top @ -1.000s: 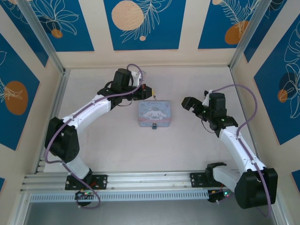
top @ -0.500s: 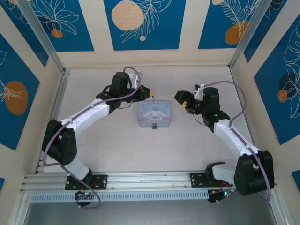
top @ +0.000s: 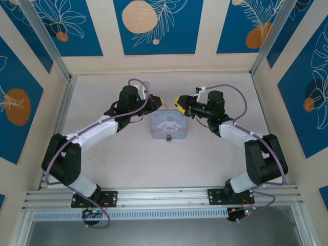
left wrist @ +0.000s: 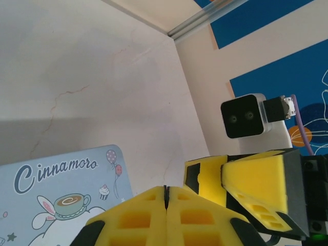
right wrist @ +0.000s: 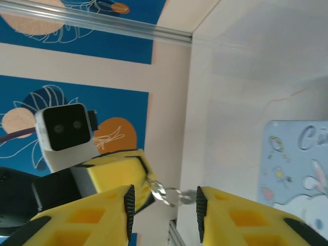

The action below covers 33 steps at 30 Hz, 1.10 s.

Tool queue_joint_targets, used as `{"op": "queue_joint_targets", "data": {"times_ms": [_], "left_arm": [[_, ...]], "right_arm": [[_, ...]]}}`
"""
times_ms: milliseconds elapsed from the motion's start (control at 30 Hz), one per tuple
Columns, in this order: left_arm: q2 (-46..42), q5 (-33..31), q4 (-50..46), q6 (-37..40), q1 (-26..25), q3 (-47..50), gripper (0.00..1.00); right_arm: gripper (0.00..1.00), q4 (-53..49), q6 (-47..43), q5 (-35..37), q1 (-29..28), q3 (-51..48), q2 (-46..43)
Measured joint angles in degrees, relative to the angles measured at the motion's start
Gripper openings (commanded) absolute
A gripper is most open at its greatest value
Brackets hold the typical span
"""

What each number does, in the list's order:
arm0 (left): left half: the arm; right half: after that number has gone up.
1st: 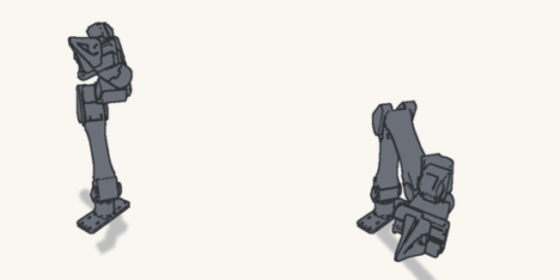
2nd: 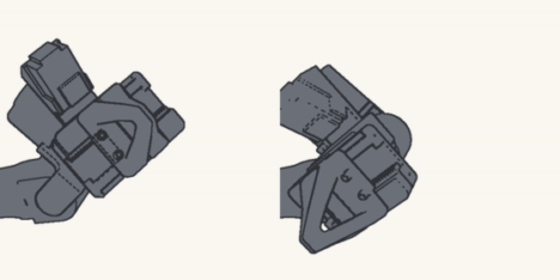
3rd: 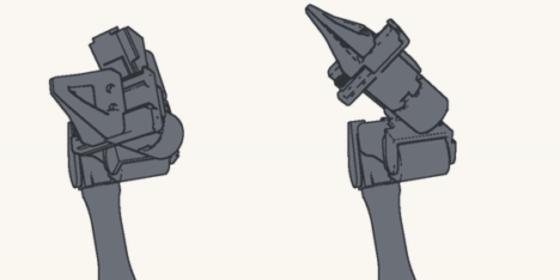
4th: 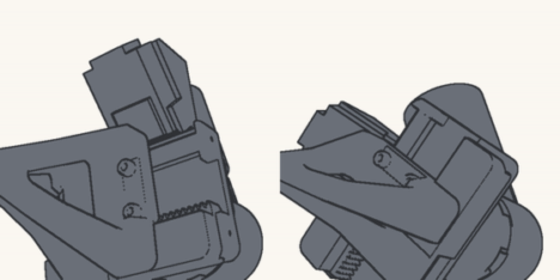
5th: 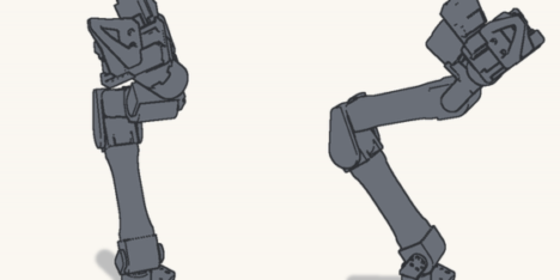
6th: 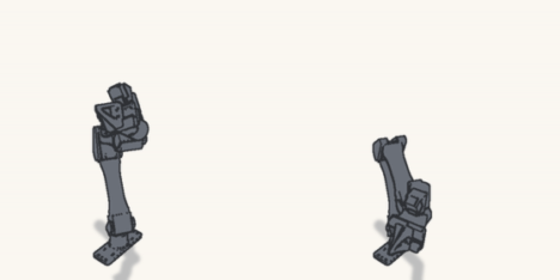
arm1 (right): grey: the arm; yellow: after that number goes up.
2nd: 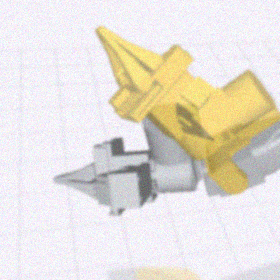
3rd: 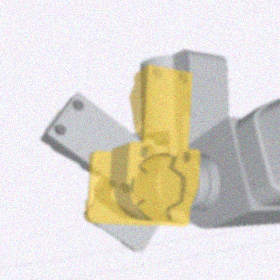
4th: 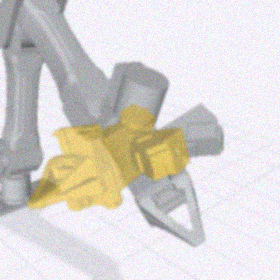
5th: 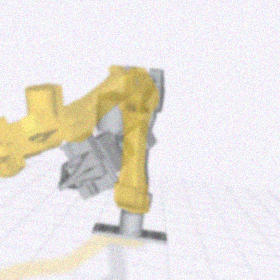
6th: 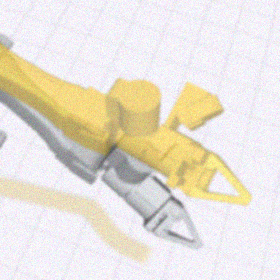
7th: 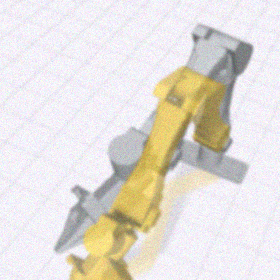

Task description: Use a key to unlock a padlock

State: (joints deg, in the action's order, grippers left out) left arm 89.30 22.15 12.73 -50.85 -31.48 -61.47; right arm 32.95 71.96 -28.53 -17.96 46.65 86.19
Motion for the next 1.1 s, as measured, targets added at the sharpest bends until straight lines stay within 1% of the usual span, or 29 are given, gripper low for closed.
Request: {"op": "queue_joint_targets", "data": {"times_ms": [167,367,733,1100], "left_arm": [[0.00,-0.44,3.78,-3.48,0.00,2.01,0.00],[0.00,-1.31,7.72,-6.45,0.02,3.45,0.00],[-0.20,-2.97,12.22,-10.49,0.02,5.55,0.00],[-0.22,-4.31,15.61,-13.33,0.02,7.06,0.00]], "right_arm": [[0.34,3.96,1.79,-0.46,-1.60,1.20,2.60],[0.33,6.34,3.28,-0.48,-2.73,1.75,5.16],[0.31,10.73,5.84,-0.52,-4.20,2.12,7.80],[0.25,15.56,8.44,-1.29,-4.74,2.14,10.05]]}}
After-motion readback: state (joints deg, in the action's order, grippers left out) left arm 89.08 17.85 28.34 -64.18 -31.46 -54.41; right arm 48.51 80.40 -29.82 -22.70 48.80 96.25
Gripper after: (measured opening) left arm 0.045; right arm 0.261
